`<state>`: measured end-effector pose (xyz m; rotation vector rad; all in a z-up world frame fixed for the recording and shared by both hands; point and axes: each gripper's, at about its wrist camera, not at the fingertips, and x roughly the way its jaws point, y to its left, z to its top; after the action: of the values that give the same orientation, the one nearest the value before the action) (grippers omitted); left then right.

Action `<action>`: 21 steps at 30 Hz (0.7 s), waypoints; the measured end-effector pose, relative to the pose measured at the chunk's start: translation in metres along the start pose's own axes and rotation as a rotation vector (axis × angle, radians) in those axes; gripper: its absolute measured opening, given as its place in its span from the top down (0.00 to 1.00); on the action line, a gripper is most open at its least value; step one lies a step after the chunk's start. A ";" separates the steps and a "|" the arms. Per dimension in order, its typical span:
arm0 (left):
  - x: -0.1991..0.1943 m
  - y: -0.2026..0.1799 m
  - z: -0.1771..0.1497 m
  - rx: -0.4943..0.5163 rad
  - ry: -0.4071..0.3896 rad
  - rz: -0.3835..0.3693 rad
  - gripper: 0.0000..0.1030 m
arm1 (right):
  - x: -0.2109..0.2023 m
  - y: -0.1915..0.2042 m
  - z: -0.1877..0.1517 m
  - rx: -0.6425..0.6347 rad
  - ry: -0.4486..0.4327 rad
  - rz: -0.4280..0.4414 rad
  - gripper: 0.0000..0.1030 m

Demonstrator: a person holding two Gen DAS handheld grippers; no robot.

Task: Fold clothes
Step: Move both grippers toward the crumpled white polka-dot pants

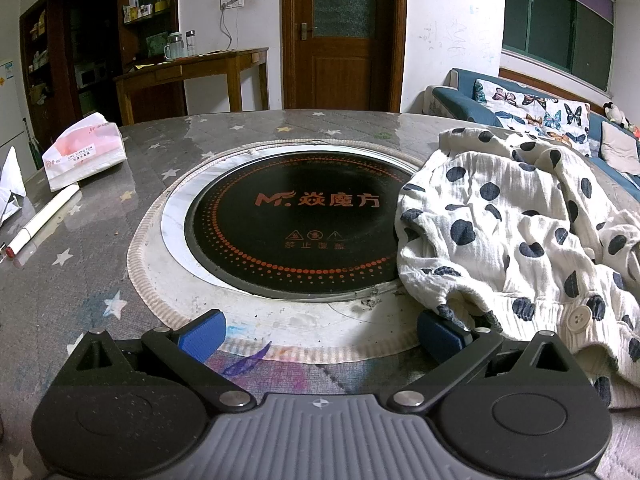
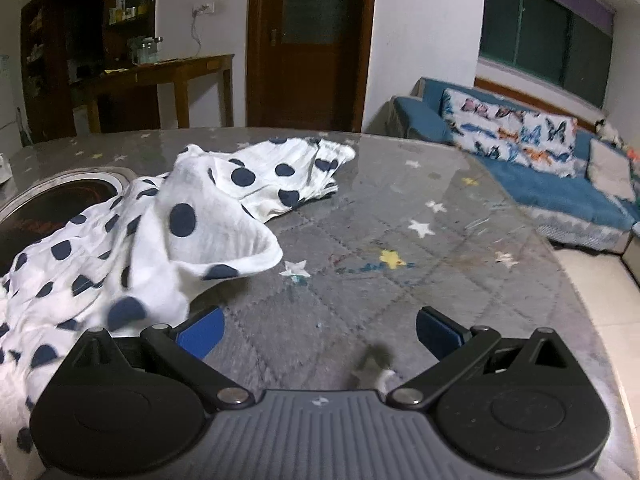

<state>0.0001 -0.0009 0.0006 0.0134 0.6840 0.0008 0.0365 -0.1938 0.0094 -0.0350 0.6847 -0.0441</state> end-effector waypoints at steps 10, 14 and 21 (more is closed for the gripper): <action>-0.001 -0.002 0.002 -0.002 0.010 0.008 0.00 | -0.039 0.007 -0.007 -0.021 -0.059 -0.005 0.00; -0.006 -0.003 0.000 0.004 0.013 0.011 0.00 | -0.059 0.009 -0.012 -0.025 -0.070 0.005 0.00; -0.020 -0.005 -0.002 0.003 0.013 0.014 0.00 | -0.071 -0.002 -0.011 -0.001 -0.075 0.043 0.00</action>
<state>-0.0173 -0.0056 0.0115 0.0213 0.6967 0.0128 -0.0253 -0.1926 0.0461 -0.0225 0.6107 -0.0016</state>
